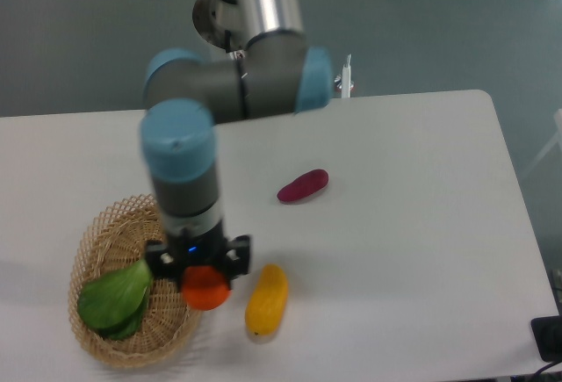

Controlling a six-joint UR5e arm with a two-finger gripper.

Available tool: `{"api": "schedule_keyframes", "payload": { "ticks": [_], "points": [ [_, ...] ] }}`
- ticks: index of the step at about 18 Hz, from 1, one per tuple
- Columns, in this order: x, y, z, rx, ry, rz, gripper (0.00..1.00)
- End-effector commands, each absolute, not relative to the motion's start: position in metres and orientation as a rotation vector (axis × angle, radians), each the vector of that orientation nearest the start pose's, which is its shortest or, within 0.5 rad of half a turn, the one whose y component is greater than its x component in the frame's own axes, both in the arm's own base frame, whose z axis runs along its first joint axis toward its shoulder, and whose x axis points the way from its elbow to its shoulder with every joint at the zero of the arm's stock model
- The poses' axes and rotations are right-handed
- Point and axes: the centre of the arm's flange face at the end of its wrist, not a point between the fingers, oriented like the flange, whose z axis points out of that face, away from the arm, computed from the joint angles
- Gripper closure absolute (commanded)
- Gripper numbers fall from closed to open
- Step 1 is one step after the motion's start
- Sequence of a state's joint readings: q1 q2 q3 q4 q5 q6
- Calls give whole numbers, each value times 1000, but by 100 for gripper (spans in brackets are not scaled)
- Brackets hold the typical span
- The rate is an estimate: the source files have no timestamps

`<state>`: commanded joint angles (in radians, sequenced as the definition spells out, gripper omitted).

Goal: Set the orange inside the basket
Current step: 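Carry the orange over the wicker basket beside the bok choy, then lower the orange into the basket and open the gripper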

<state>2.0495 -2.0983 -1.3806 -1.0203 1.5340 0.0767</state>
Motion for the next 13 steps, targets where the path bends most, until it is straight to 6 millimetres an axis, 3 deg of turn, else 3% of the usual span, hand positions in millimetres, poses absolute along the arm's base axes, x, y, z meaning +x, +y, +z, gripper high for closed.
{"api": "schedule_keyframes", "payload": {
  "ticks": [2, 5, 6, 13],
  "points": [
    [-190, 696, 305, -2879, -544, 32, 37],
    [-189, 711, 272, -2854, -519, 47, 37],
    [-176, 717, 266, -2852, -492, 45, 37],
    [-164, 714, 249, -2884, -485, 24, 37]
  ]
}}
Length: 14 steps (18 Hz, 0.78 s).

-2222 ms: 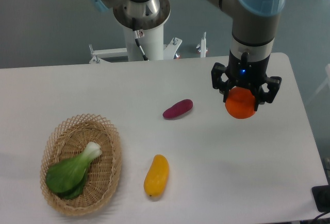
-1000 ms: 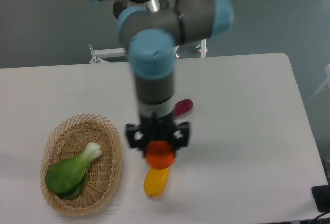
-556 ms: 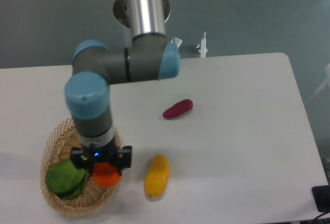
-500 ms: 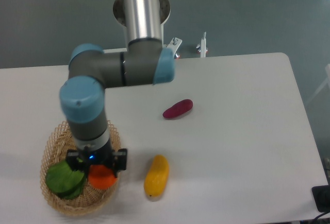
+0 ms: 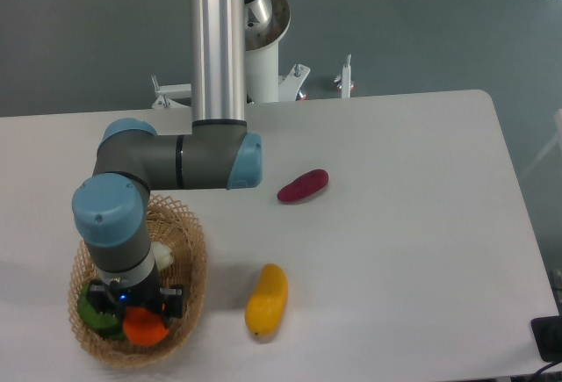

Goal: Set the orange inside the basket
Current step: 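Lower the orange into the basket and open the gripper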

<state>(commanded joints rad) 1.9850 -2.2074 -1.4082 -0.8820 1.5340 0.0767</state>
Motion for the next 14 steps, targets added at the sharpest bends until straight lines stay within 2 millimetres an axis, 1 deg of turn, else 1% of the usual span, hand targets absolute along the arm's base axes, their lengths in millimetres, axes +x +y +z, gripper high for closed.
{"api": "schedule_keyframes", "payload": {
  "ticks": [1, 2, 3, 4, 5, 10, 13, 14],
  "points": [
    [-165, 715, 249, -2882, -485, 25, 36],
    [-165, 715, 249, -2882, -485, 25, 32],
    [-165, 715, 249, -2883, -483, 27, 18],
    [-166, 715, 250, -2884, -475, 37, 2],
    [-166, 716, 253, -2878, -479, 39, 0],
    [-167, 716, 272, -2851, -460, 54, 0],
    [-170, 716, 295, -2820, -437, 72, 0],
    [-174, 715, 303, -2809, -433, 80, 0]
  ]
}}
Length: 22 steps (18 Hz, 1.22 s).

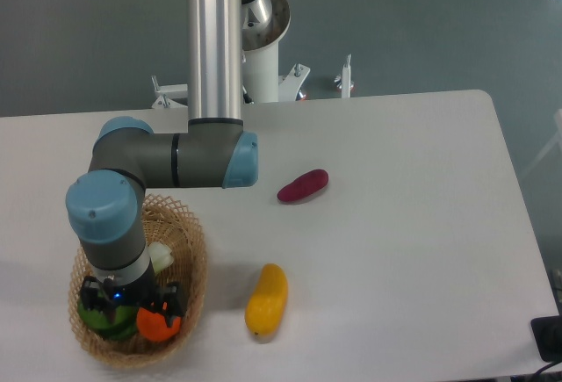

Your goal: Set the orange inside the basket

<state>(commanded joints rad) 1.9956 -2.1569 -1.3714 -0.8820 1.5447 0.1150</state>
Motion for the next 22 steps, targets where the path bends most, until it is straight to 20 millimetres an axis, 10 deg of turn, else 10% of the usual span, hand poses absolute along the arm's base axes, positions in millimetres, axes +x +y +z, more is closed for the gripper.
{"api": "schedule_keyframes", "payload": {
  "ticks": [6, 22],
  "points": [
    [-209, 696, 330, -2790, -461, 149, 0],
    [-366, 572, 419, -2907, -181, 268, 0]
  ]
}}
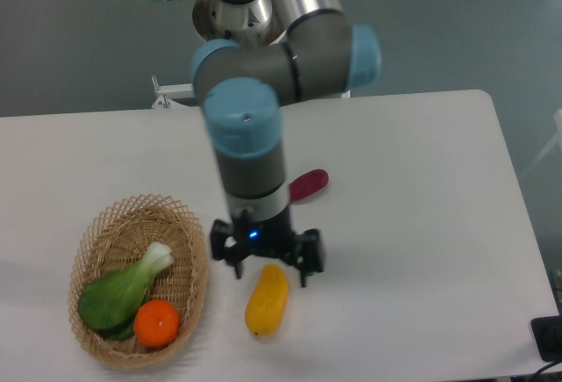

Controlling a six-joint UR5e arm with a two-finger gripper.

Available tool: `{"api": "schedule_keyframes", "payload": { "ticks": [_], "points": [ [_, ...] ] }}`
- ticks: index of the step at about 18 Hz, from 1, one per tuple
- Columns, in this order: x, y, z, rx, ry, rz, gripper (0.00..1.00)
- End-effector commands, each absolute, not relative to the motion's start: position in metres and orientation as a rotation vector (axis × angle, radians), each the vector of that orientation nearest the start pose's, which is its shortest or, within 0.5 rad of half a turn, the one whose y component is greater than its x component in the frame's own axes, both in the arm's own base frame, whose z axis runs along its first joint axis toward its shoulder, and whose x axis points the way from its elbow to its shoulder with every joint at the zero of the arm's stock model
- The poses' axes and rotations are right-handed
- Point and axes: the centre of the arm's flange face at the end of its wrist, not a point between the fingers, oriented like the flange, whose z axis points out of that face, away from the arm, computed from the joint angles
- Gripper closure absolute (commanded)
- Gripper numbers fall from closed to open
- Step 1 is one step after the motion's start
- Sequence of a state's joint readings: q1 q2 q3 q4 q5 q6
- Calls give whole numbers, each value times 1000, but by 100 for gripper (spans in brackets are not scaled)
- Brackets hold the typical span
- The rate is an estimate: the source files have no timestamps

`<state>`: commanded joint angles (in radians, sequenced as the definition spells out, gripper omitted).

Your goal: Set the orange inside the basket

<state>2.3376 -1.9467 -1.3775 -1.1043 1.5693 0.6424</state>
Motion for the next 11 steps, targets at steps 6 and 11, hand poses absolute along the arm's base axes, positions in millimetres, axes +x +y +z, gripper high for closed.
{"api": "schedule_keyframes", "payload": {
  "ticks": [6, 11],
  "points": [
    [-388, 537, 430, -2970, -93, 242, 0],
    [-392, 527, 429, -2998, -83, 212, 0]
  ]
}}
